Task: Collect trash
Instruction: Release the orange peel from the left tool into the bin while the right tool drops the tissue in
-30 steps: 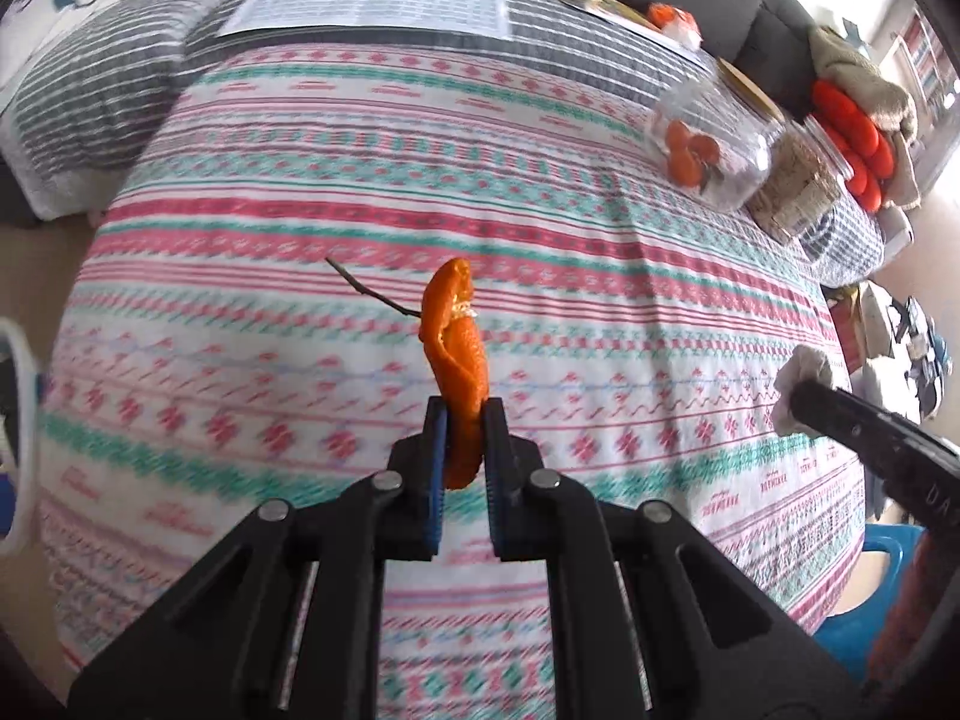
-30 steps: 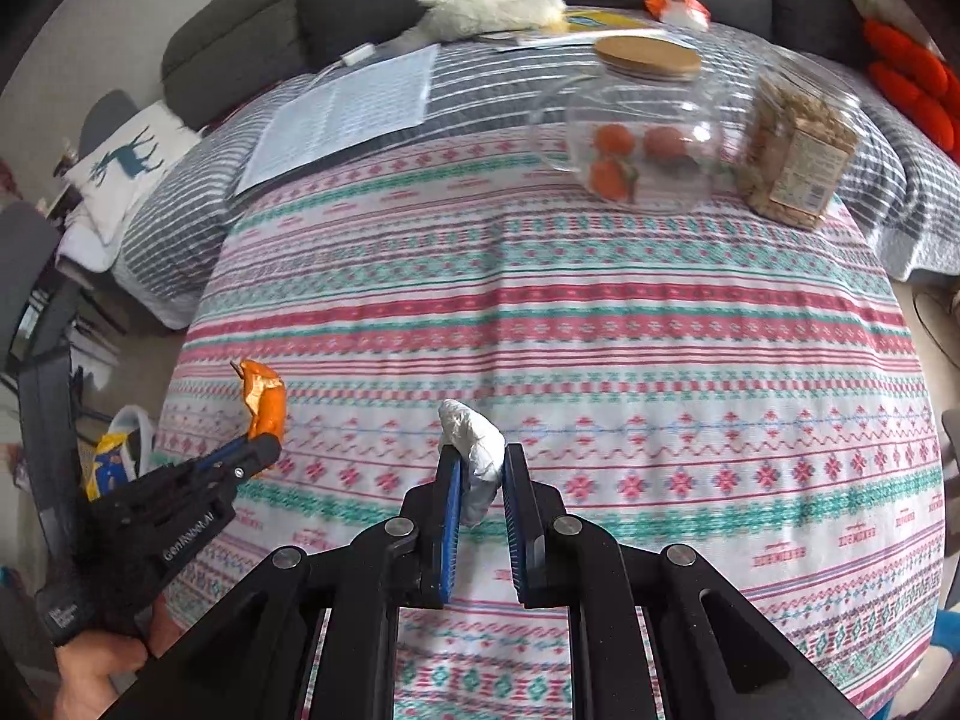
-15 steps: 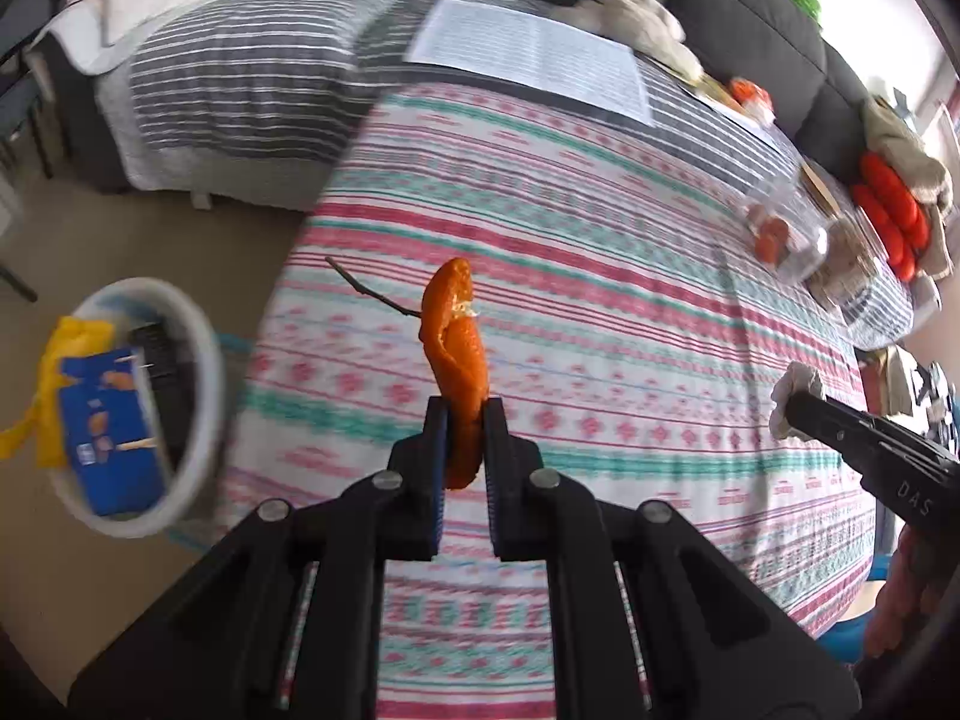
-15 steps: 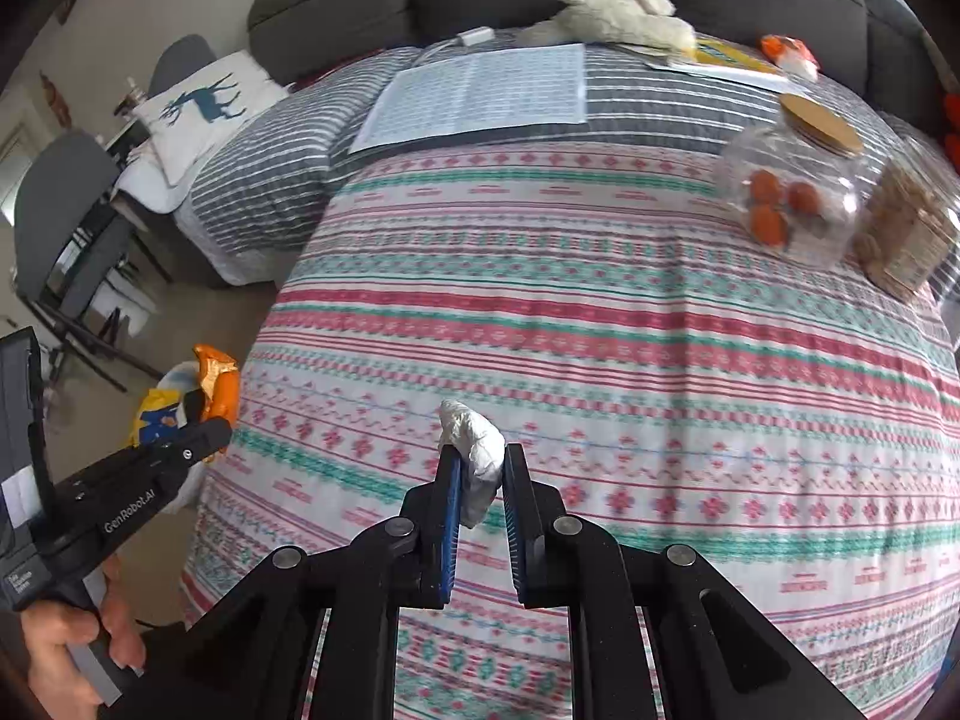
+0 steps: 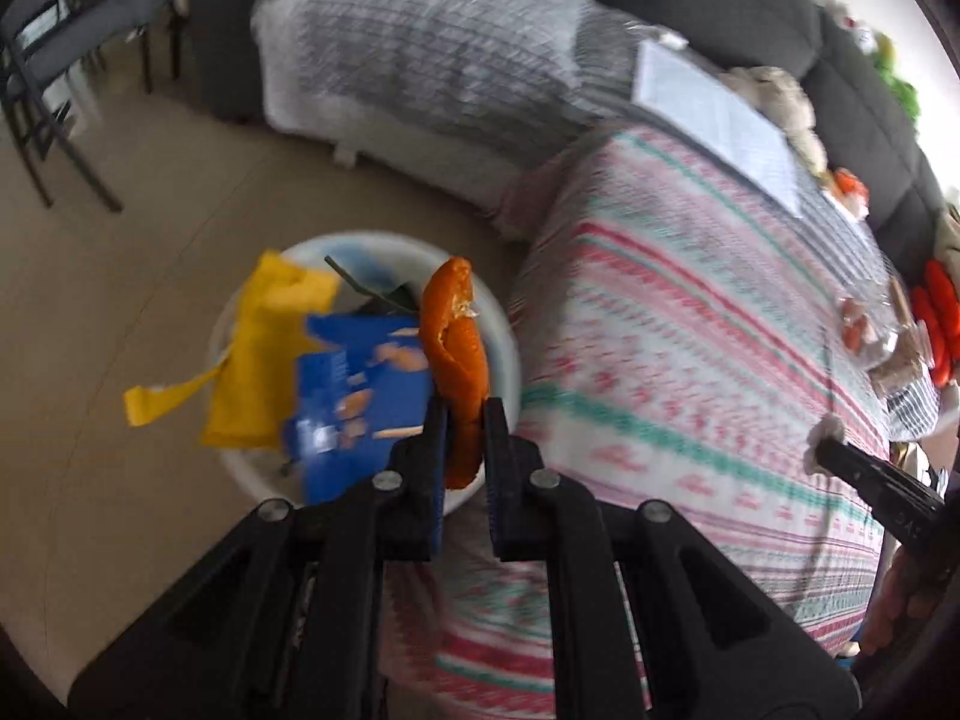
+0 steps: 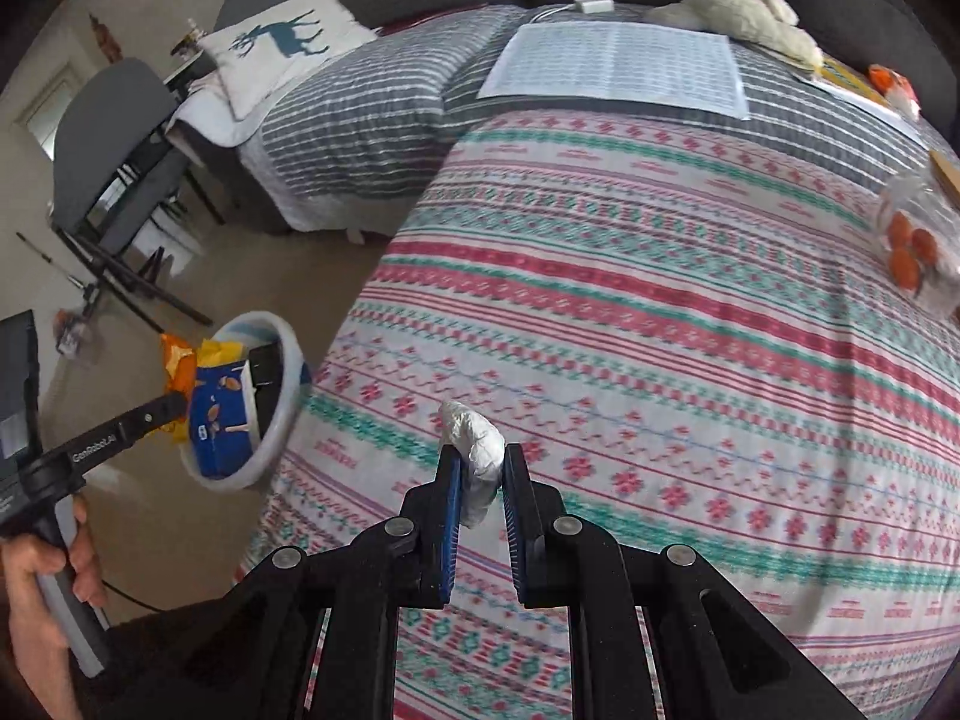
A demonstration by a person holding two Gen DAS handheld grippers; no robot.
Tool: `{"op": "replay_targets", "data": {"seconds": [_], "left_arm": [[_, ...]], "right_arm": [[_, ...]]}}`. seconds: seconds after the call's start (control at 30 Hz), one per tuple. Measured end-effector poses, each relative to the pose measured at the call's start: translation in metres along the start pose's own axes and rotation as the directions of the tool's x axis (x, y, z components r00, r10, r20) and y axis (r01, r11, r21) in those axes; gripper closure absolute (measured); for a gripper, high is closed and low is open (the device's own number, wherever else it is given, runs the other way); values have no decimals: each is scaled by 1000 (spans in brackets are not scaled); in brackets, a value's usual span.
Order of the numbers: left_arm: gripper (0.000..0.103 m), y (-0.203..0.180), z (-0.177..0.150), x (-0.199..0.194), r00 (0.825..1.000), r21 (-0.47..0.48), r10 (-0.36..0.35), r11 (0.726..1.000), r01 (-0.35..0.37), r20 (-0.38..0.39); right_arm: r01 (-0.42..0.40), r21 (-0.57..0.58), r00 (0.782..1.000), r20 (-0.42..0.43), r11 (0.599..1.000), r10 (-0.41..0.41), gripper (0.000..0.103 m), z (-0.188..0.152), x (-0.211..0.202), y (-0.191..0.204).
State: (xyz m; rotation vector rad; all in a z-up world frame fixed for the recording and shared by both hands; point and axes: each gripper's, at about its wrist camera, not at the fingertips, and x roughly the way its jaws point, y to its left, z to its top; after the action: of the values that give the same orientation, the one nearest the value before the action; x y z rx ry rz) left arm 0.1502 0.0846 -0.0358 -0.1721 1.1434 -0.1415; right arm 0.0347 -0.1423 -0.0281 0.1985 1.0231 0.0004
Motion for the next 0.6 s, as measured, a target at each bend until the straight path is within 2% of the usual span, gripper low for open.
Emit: {"op": "replay_targets", "data": {"seconds": [0.07,0.2,0.33,0.47,0.6], "left_arm": [[91,12,2,5,1000,-21,1,1000,-2,-16],[91,24,11,3,1000,-37,19,999,-18,13],[91,42,15,3,999,-98,32,995,-35,-26],[91,56,13,-1,996,-85,84,993,-86,-25],[91,75,10,10,996,-103,46,993,-54,-78]], "right_arm": [[-7,-8,1000,-15,1000,7,89,2,9,11],[-34,-13,999,-34,999,33,89,5,24,28],[-63,-17,997,-41,998,63,89,8,34,45],[-77,-37,996,-57,996,75,89,10,43,63],[-98,-40,993,-72,994,95,89,12,53,77]]}}
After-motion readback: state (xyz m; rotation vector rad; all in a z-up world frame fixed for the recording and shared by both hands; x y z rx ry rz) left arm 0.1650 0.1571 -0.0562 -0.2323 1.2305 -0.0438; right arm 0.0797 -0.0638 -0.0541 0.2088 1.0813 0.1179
